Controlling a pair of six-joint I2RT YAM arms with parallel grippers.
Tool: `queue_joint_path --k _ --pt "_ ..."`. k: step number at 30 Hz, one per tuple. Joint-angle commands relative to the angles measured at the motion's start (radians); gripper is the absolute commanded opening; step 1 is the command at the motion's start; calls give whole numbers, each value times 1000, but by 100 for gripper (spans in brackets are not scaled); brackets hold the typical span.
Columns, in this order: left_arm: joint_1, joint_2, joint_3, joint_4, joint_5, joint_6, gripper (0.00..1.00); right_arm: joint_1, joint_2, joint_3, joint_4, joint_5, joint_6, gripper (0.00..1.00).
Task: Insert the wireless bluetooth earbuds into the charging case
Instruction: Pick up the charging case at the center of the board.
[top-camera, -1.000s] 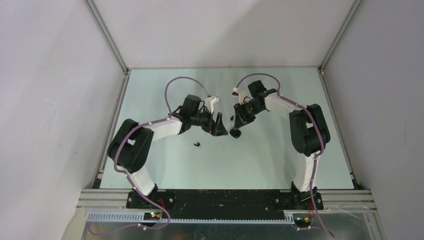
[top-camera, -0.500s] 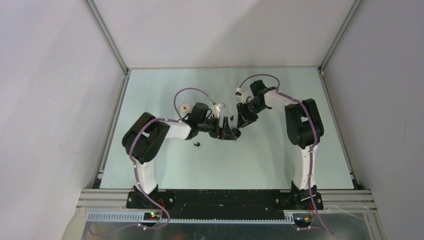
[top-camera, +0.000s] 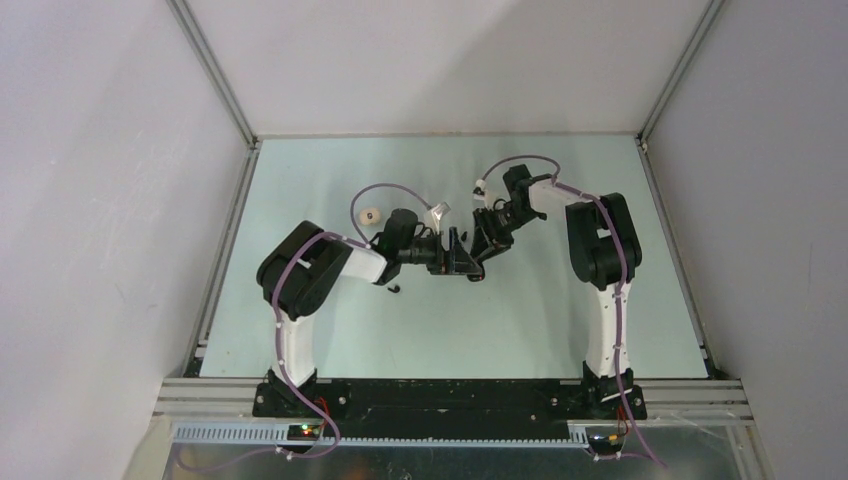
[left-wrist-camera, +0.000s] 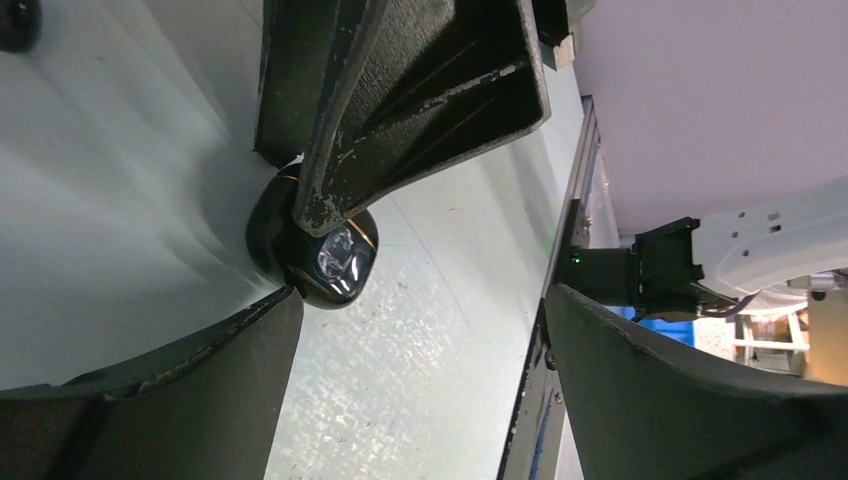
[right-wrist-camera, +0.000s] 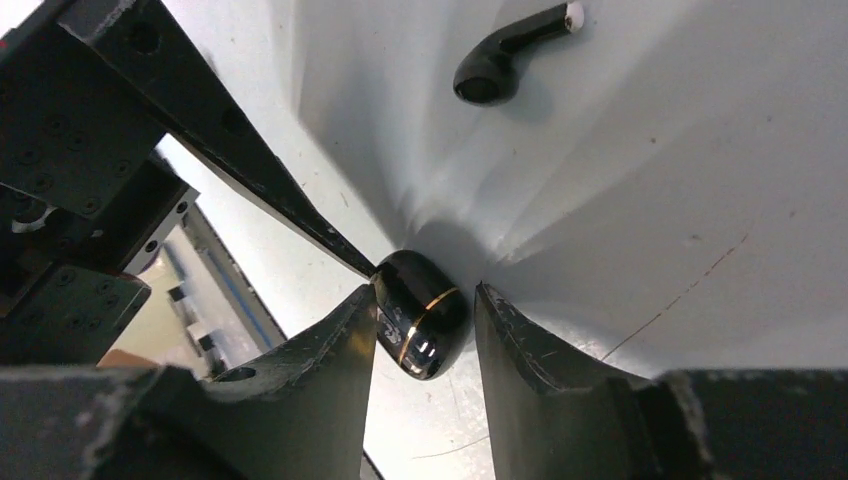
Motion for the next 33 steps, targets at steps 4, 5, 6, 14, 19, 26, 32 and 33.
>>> queue_joint_path --k 4,5,6,14,19,26,32,33 --pt "-16 -24 -37 105 19 -57 98 -59 -31 -64 -15 -73 47 51" --pt "-15 -29 -42 99 17 -55 98 -71 -57 -79 -7 -52 57 54" --pt "-16 -36 -43 96 15 -49 97 -82 -69 -103 1 -41 60 55" --pt "-16 -34 -48 95 5 -29 97 -91 -100 -179 42 6 96 58" --pt "-16 -40 -35 61 -9 23 97 -74 -105 -197 125 27 156 58" --pt "-15 -23 -6 34 -22 56 97 -26 -58 -204 178 2 195 58" --pt "-16 -3 0 37 -21 61 96 6 -60 -198 159 -34 203 57" --pt "-16 0 0 39 -17 60 96 7 -64 -198 161 -43 205 56"
